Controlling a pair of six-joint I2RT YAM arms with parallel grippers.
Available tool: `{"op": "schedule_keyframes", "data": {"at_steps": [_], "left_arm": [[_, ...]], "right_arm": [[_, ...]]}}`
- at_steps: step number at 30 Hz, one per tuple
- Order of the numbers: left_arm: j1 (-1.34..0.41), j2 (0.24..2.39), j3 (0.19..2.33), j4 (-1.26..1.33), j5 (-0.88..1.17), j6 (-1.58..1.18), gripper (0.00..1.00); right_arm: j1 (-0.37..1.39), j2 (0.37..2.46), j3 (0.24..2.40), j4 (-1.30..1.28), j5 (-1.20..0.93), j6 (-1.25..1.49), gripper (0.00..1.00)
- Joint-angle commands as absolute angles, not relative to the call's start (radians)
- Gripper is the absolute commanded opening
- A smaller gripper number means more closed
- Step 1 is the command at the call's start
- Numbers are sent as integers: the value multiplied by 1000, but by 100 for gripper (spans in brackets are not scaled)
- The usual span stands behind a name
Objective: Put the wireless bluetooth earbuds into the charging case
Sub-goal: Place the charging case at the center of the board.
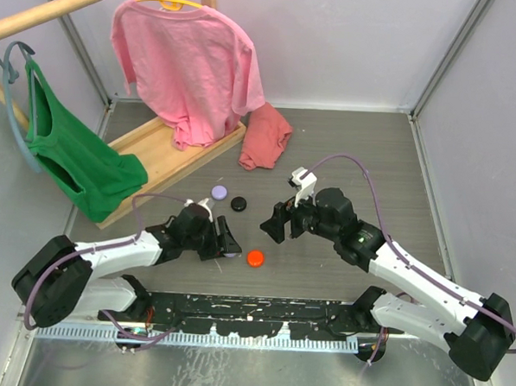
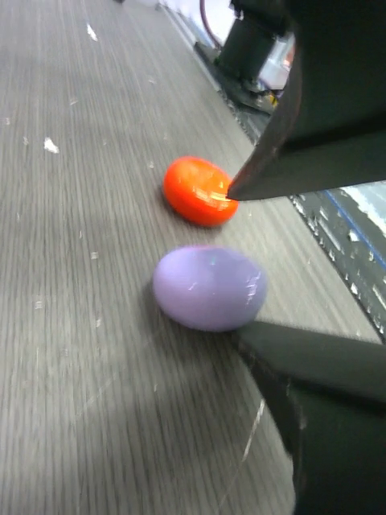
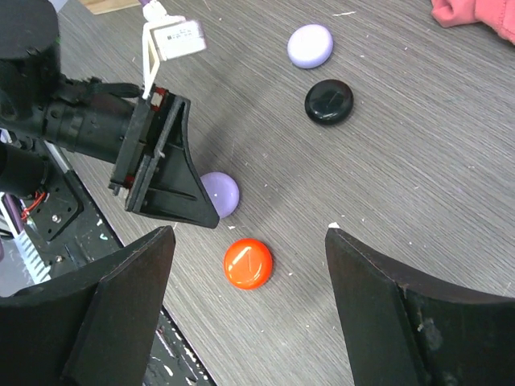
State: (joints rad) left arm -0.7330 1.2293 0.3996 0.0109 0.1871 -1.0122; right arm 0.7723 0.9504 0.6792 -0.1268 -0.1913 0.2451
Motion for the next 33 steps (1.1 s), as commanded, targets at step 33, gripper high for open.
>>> {"op": "schedule_keyframes", "data": {"at_steps": [33], "left_arm": [[-678, 1443, 922, -122, 103, -48, 99]], "right_arm": [[772, 826, 611, -105, 92, 259, 84]]}}
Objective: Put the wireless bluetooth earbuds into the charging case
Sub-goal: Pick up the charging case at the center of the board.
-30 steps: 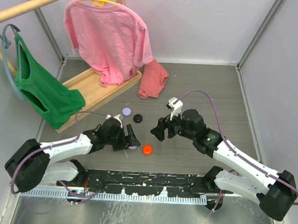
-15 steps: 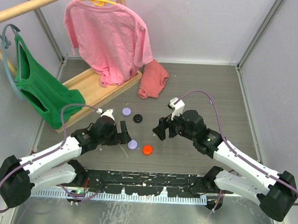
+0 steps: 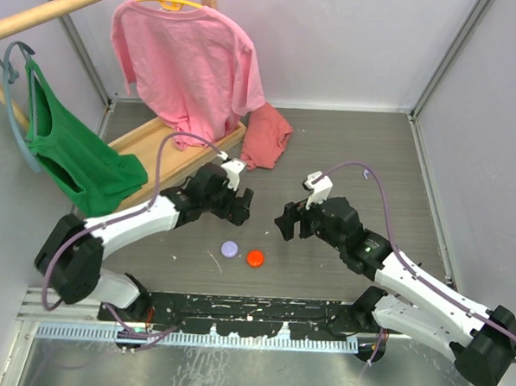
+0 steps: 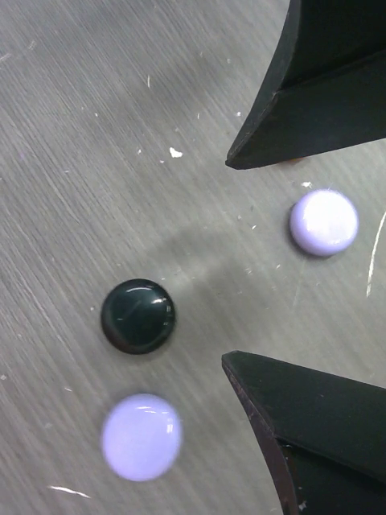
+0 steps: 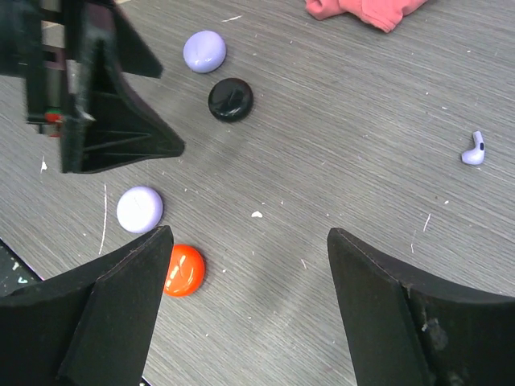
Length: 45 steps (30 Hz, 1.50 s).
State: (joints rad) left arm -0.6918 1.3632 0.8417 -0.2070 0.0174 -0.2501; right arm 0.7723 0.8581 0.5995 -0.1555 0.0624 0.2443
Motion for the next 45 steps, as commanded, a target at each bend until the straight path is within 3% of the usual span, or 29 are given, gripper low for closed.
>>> {"op": "schedule_keyframes", "data": {"at_steps": [1, 17, 25, 28, 35, 45], "left_arm": [[-675, 1474, 955, -140, 116, -14, 99], [-534, 1756, 1174, -267, 379, 246, 98], [-532, 1853, 1248, -363, 372, 298, 88], [-535, 1857, 1242, -373, 378, 297, 79], [-581, 1831, 1194, -356, 332, 279, 69], [-663, 1804, 1169, -392, 212, 235, 67]], "right_arm": [[773, 823, 615, -112, 89, 259, 84], [771, 809, 614, -133, 54, 261, 85], [771, 813, 614, -133, 43, 260, 85], [770, 810, 612, -133, 41, 260, 85], [771, 820, 612, -132, 42, 267, 85], [771, 816, 609, -132, 40, 273, 85]]}}
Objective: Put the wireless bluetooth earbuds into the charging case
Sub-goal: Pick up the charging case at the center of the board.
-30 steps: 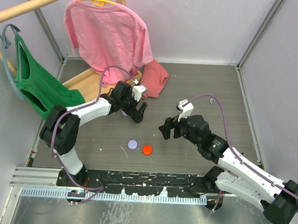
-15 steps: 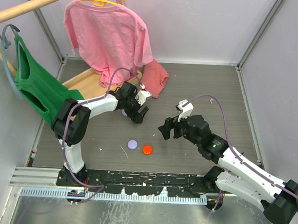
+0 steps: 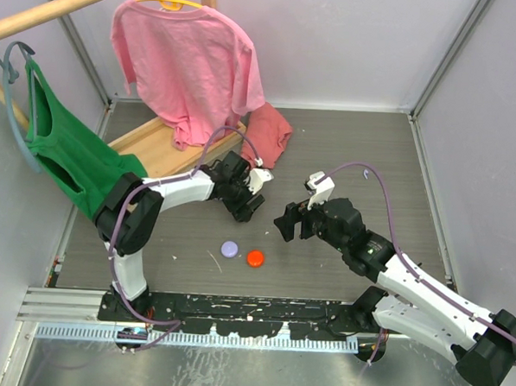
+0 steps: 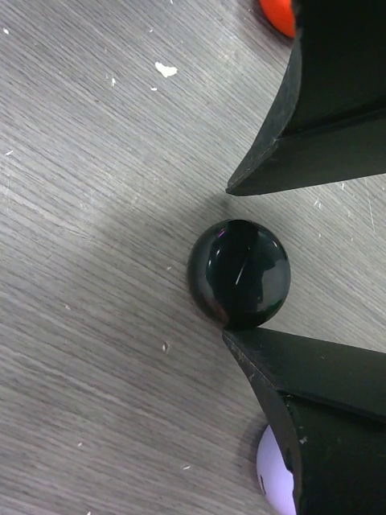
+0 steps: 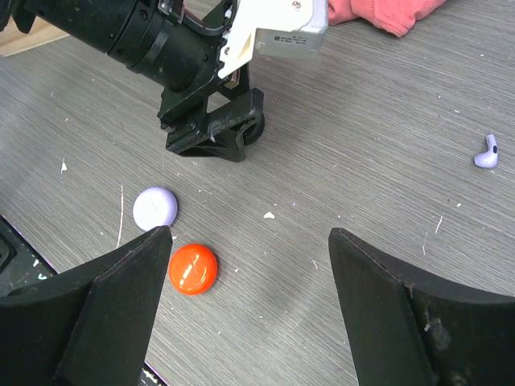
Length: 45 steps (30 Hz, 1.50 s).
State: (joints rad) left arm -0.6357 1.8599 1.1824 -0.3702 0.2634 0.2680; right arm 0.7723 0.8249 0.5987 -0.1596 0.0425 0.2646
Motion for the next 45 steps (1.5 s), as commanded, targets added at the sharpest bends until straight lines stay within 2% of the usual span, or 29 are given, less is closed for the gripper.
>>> {"op": "schedule_keyframes", "data": {"at_steps": [1, 9, 12, 22, 26, 28, 33, 45], "left_arm": [[-670, 1800, 1164, -391, 201, 230, 67], [-685, 1760, 1127, -388, 177, 217, 62], [-686, 1759, 1110, -346, 195, 210, 54], [-691, 1785, 1099, -293, 187, 185, 53], [-693, 1782, 1081, -269, 193, 177, 47], [-693, 1768, 1058, -240, 197, 167, 42], [-694, 1708, 984, -135, 198, 116, 38], [-729, 1526, 764, 148, 185, -4, 36]], "right_arm": [[772, 815, 609, -132, 40, 274, 85], [770, 804, 603, -129, 43, 279, 85], [771, 806, 603, -128, 40, 283, 85], [771, 789, 598, -130, 35, 294, 85], [770, 792, 596, -128, 43, 301, 85], [770, 793, 595, -127, 53, 306, 85], [767, 809, 590, -116, 74, 333, 85], [733, 893, 560, 14, 12, 469, 83]]}}
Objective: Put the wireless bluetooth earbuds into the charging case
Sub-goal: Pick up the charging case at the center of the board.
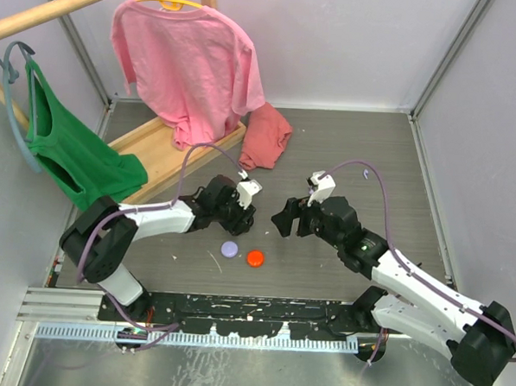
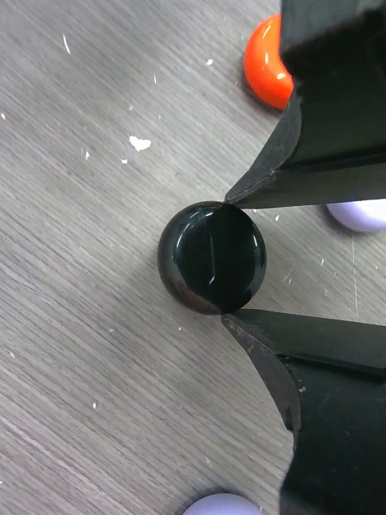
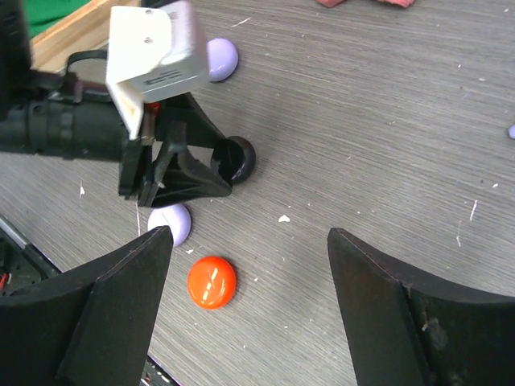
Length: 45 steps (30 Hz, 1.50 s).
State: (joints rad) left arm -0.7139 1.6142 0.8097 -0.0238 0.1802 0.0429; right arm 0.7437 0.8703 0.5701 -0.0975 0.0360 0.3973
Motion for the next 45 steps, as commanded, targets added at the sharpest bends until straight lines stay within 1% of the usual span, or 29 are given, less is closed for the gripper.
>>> {"op": "schedule_keyframes", "data": {"at_steps": [1, 11, 22, 29, 37, 42, 43, 45], "left_arm": [[-733, 1508, 739, 172, 186, -10, 36], [-784, 1372, 617, 333, 199, -17, 36], [-817, 1278, 588, 357, 235, -17, 37], [-830, 1238, 580, 358, 245, -17, 37], [-834, 1218, 575, 367, 256, -23, 38], [-834, 1205, 570, 371, 265, -28, 39], [-833, 1203, 568, 372, 266, -30, 39], [-833, 1196, 566, 373, 268, -31, 44]], "right_arm": [[731, 898, 557, 27, 10, 480, 82], [724, 999, 529, 184, -53, 583, 70], [724, 1150, 569, 295, -128, 592, 63], [725, 1185, 574, 344, -169, 595, 58], [725, 1195, 579, 363, -198, 598, 43], [724, 1179, 580, 366, -217, 594, 20], [724, 1173, 581, 364, -218, 591, 17], [723, 1159, 584, 354, -224, 580, 12]]}}
